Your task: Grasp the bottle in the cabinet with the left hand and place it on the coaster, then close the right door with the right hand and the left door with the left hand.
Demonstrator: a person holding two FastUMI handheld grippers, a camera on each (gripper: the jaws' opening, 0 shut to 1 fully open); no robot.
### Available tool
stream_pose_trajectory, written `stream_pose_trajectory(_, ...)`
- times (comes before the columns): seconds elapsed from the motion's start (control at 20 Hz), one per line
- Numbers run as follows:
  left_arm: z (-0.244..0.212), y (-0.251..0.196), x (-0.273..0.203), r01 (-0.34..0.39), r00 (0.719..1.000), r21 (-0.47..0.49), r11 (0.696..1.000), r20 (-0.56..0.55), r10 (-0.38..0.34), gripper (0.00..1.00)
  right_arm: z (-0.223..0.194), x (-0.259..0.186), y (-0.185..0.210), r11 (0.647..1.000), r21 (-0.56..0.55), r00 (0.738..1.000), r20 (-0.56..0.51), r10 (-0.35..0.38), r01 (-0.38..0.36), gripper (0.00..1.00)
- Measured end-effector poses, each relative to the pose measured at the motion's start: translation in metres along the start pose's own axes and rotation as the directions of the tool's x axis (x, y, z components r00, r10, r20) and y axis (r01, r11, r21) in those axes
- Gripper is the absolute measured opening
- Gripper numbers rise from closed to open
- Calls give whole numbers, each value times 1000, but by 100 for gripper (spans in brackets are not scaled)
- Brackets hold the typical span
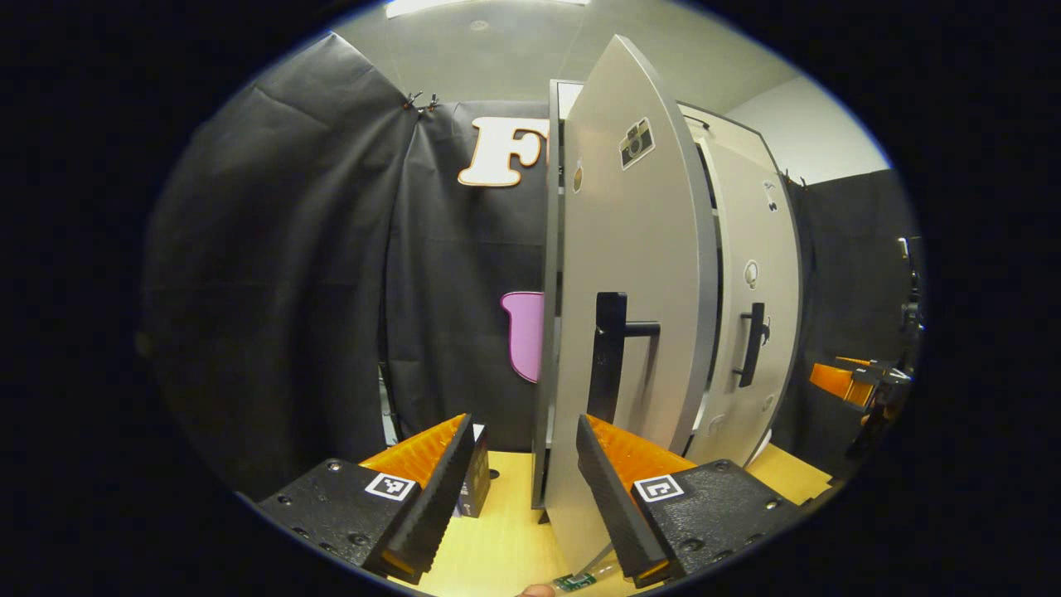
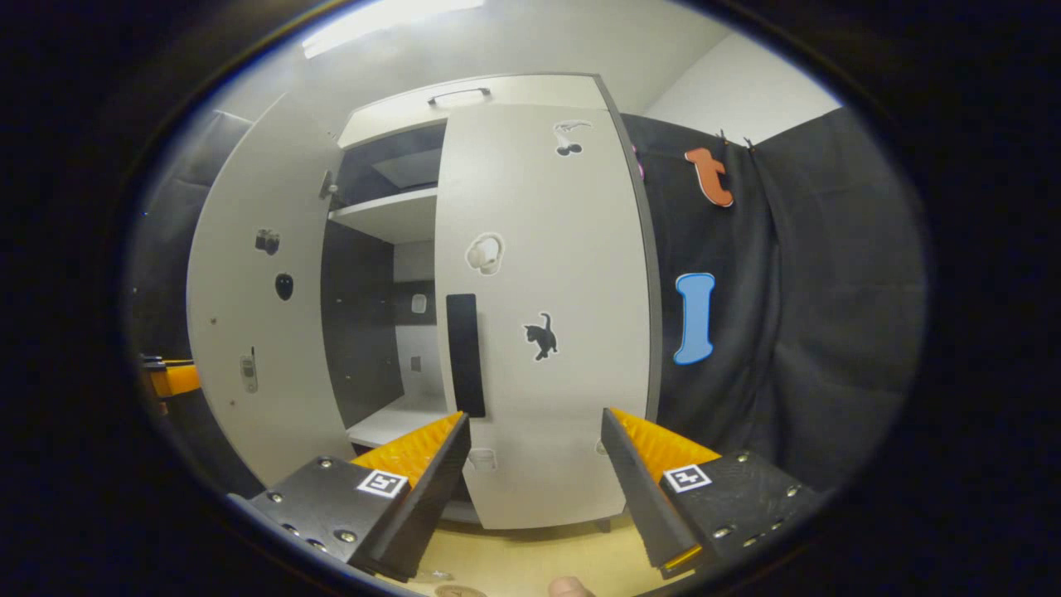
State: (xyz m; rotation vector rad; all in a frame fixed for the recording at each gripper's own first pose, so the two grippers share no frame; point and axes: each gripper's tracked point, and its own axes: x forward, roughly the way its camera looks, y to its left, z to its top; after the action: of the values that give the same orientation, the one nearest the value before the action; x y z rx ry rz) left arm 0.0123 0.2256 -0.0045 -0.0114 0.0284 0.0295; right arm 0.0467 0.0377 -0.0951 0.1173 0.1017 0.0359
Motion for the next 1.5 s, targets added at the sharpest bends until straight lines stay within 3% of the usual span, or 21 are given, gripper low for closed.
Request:
stream_pose_trajectory(0.15,-1,-14,2,26,1000,-9,1000,-1,-26,81,0,-13,-12,1000,0,1000,0,-15,15,96)
stream_pose_trajectory(0.2,0,-18,2,33,999,-8,999,-1,-33,81,0,-15,-17,1000,-2,1000,0,-20,20,93)
stream_pose_trajectory(0.65,-6,-61,17,81,997,-7,997,-10,-81,81,-2,-25,-57,998,11,998,-5,-65,65,93)
stream_pose_trajectory(0.7,-6,-68,19,91,996,-4,996,-9,-91,81,-2,-25,-61,998,14,998,-4,-69,69,96)
stream_pose_trajectory(1.1,-7,-129,51,203,979,-41,978,1,-203,81,0,-33,-101,991,24,991,-3,-131,131,96)
stream_pose_trajectory(1.5,-3,-159,78,260,966,-37,965,20,-259,81,3,-43,-132,980,31,980,7,-198,197,98)
